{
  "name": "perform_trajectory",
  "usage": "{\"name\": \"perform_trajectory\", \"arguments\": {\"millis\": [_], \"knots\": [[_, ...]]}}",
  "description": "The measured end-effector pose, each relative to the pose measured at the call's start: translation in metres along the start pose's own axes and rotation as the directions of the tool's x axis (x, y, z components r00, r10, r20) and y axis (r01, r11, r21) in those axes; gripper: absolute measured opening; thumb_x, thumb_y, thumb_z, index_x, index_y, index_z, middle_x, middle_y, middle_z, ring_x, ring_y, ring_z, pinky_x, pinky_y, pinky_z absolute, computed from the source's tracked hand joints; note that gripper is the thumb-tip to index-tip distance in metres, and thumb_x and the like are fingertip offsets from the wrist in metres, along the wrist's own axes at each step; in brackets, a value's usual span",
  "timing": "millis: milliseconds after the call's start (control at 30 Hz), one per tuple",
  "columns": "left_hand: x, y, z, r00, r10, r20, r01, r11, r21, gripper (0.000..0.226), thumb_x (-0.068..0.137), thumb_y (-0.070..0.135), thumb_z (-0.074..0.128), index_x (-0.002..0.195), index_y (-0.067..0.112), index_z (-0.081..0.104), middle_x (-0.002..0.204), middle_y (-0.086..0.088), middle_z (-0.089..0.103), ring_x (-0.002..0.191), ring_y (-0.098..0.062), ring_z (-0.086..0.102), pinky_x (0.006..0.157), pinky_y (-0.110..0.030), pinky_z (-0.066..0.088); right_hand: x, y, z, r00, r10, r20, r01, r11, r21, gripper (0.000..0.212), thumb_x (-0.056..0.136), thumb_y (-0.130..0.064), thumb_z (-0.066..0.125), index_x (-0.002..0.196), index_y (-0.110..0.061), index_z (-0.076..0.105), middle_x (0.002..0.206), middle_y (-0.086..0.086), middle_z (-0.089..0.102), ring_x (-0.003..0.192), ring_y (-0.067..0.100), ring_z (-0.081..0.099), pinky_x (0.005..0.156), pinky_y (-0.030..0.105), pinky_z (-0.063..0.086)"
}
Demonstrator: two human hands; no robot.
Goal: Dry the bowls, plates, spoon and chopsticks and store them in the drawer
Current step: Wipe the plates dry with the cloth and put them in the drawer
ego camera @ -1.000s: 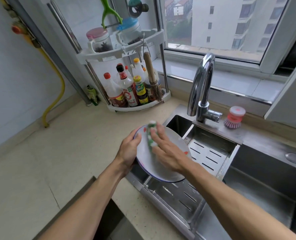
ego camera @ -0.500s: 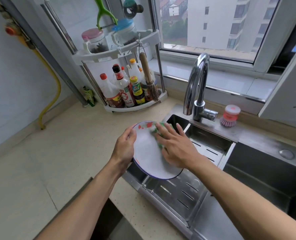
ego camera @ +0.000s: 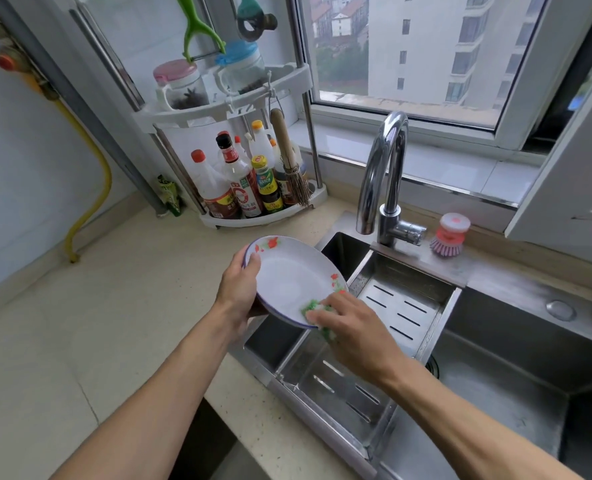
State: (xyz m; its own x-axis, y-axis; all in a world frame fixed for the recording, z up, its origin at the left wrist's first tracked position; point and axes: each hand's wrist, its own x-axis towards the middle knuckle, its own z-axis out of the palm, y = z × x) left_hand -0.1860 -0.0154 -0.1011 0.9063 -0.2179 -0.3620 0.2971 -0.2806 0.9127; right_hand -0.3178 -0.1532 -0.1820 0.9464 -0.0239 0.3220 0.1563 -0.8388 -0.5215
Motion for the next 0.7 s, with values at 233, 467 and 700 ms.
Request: {"name": "perform_trajectory", "arguments": {"millis": [233,467,700], "knots": [[-0.011,-0.002,-0.020,0.794,0.258,0.550,-0.582,0.065,0.810,0.095,0.074,0.093,0.029,0.127,0.023,0.065,0.144,0.001,0.051,0.138,-0.023,0.037,0.112,-0.047,0.031,0.005,0.009,-0.011,0.997,-0.081,0.000,0.081,0.994,-0.070,0.028,0.070,0.001,0.078,0.089,-0.019,0.071,0.083,0.002,0.060,0.073,0.024,0.055,0.057,0.036,0.053],[-0.002,-0.019,-0.011,0.554,0.304,0.775,-0.764,-0.184,0.619,0.024,0.059,0.006,0.079,0.073,0.022,0.069,0.058,0.006,0.062,0.047,-0.014,0.054,0.045,-0.017,0.037,0.005,0.013,-0.017,0.997,-0.042,-0.067,0.044,0.998,0.039,0.034,0.072,-0.003,0.083,0.101,-0.019,0.073,0.098,0.001,0.067,0.082,0.022,0.062,0.067,0.039,0.058],[-0.007,-0.019,-0.002,0.829,0.265,0.492,-0.553,0.523,0.649,0.048,0.068,0.020,0.083,0.111,0.022,0.060,0.095,0.004,0.062,0.081,-0.010,0.062,0.059,-0.016,0.048,0.006,0.007,-0.030,0.837,0.481,-0.262,-0.309,0.809,0.500,0.073,0.094,-0.006,0.064,0.156,-0.022,0.029,0.130,-0.001,0.053,0.102,0.012,0.059,0.090,0.033,0.054]]}}
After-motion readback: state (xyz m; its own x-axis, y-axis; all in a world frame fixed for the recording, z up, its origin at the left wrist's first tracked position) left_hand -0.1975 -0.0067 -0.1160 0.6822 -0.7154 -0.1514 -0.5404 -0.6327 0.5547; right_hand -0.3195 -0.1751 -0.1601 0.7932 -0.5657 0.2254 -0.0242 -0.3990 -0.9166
